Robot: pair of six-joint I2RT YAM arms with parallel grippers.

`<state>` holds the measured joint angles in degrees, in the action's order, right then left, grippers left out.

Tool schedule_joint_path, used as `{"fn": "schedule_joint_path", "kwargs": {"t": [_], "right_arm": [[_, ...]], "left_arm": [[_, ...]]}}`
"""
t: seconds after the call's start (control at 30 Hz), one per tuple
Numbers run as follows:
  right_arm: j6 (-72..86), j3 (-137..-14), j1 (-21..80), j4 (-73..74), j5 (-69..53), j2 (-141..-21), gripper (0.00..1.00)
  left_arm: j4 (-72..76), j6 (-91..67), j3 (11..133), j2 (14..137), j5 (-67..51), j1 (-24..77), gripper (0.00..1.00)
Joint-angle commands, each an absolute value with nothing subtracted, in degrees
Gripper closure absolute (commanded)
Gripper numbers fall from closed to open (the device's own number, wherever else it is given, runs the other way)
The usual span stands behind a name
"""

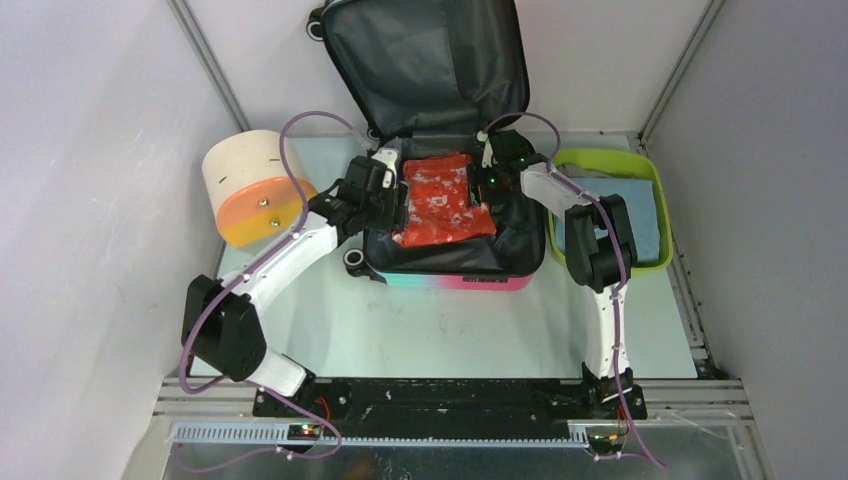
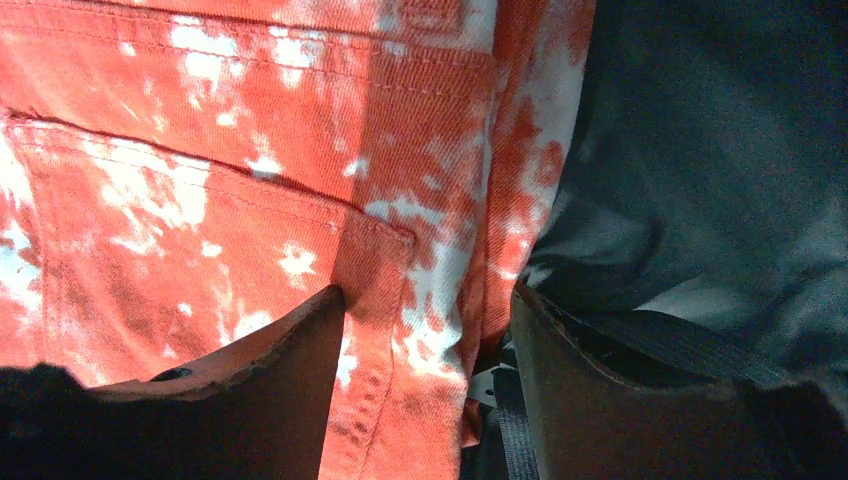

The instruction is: Open, take out, and arrange the luggage

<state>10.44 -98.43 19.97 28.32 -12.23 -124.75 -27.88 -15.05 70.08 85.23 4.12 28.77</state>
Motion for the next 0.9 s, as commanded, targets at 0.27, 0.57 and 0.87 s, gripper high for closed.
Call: {"fn": "schedule_joint_path", "kwargs": {"t": [0.27, 0.57, 0.87], "right_arm": [[10.72, -100.62, 19.58, 28.18, -11.43, -127.85, 0.28], [9.16, -99.52, 19.69, 26.48, -14.78, -127.94, 0.60], [4.70, -94.89, 19.73, 22.54, -15.10, -117.45, 1.00]], "left_arm": [[-25.56, -15.05, 69.50, 85.30, 2.18, 28.48, 0.30], [-23.66, -16.72, 73.93, 91.11, 3.02, 28.35, 0.30], [-20.06, -19.10, 81.37, 97.45, -4.18, 24.32, 0.30]]}}
